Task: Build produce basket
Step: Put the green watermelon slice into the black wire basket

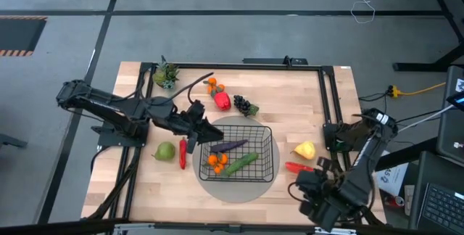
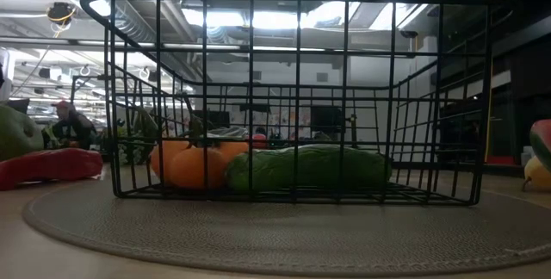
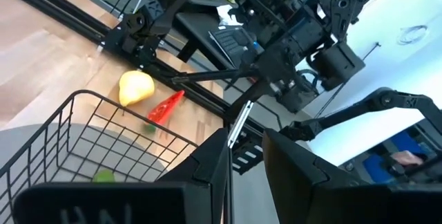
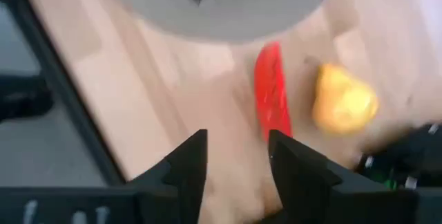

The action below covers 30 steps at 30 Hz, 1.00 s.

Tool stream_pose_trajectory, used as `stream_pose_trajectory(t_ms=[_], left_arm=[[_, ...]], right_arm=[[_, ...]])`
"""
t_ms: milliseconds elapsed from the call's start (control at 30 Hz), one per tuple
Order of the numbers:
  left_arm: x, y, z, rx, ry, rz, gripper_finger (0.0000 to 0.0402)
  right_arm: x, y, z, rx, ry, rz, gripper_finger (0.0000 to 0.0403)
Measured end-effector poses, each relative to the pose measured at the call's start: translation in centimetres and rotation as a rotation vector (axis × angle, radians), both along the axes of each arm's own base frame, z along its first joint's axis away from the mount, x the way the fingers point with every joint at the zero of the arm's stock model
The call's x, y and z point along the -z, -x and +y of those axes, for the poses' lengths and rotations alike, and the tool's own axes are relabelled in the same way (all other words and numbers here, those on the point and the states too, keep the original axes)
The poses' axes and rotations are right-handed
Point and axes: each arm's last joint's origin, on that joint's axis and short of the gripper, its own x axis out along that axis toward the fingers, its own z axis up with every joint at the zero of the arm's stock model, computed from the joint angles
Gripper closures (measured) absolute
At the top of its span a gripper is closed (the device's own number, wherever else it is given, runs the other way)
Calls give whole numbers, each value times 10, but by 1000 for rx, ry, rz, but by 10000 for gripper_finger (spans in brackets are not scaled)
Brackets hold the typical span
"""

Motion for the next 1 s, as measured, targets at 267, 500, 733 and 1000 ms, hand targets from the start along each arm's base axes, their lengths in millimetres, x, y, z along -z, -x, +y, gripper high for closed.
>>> stream_pose_trajectory(t_ms=[267,500,733,1000], left_arm=[[-4,3,-11,13,6,-37,315],[-4,6,-21,55,6,-37,315],[-3,6,-24,38,5,-36,315],[-5,6,-23,5,11,-56,315]], right_arm=[[17,-25,-14,9,99,13,151],[43,-13,-18,172,78,149,135],[50,11,-27,149,95,197,150],[42,48,-80,275,-40,123,154]])
